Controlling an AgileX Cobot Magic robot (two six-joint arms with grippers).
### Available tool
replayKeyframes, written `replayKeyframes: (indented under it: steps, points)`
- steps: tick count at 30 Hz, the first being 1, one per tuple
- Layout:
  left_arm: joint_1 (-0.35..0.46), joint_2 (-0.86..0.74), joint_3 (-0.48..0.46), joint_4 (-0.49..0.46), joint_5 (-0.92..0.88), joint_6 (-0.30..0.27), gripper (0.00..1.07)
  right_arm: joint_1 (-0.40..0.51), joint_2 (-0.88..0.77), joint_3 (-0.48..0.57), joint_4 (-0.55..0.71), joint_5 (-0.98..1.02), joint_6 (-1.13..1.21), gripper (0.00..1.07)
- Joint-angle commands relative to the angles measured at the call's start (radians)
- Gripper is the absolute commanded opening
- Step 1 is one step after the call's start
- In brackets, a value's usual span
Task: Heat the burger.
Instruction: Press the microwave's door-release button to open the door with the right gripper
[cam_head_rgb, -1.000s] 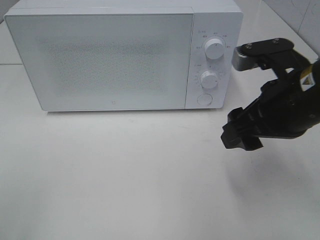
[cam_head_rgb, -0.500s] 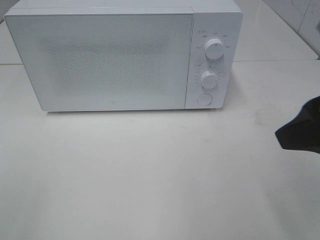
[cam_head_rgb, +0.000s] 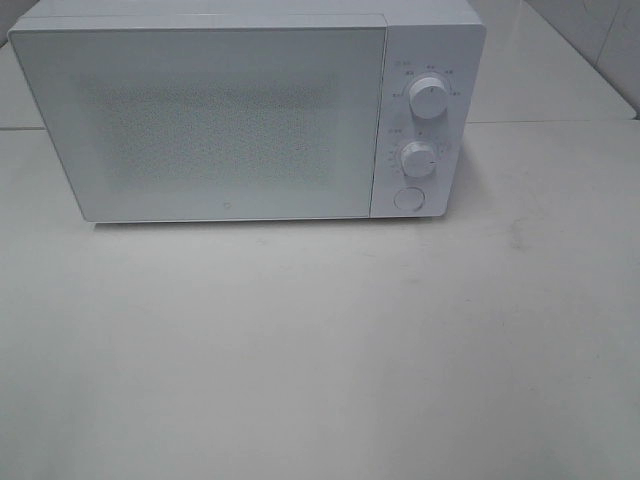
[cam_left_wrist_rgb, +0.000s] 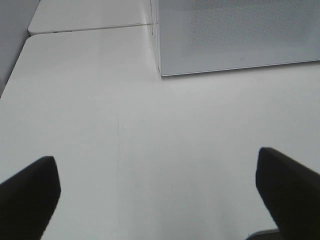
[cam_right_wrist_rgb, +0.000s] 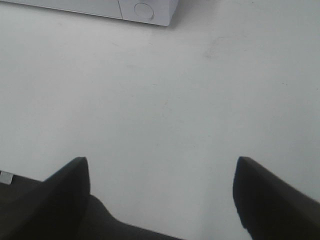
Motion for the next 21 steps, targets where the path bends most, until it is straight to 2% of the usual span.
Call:
replayKeyframes:
  steps: [1,3,8,14,21]
  points:
    - [0.004,-0.017,0.002,-0.008,-0.002,-0.005,1.01,-0.049,-0.085,0.030,0.023,0.007,-0.017,0.76]
    - [0.004,-0.017,0.002,-0.008,-0.002,-0.005,1.01,-0.102,-0.170,0.057,0.009,0.001,-0.017,0.76]
    - [0.004,-0.017,0.002,-0.008,-0.002,-0.005,1.01,-0.149,-0.294,0.107,0.012,0.002,-0.007,0.76]
    - [0.004,-0.017,0.002,-0.008,-0.002,-0.005,1.01,-0.153,-0.387,0.169,0.000,-0.013,-0.001,0.76]
    - [0.004,-0.017,0.002,-0.008,-0.002,-0.005,1.01,-0.153,-0.450,0.175,0.000,-0.025,-0.003,0.76]
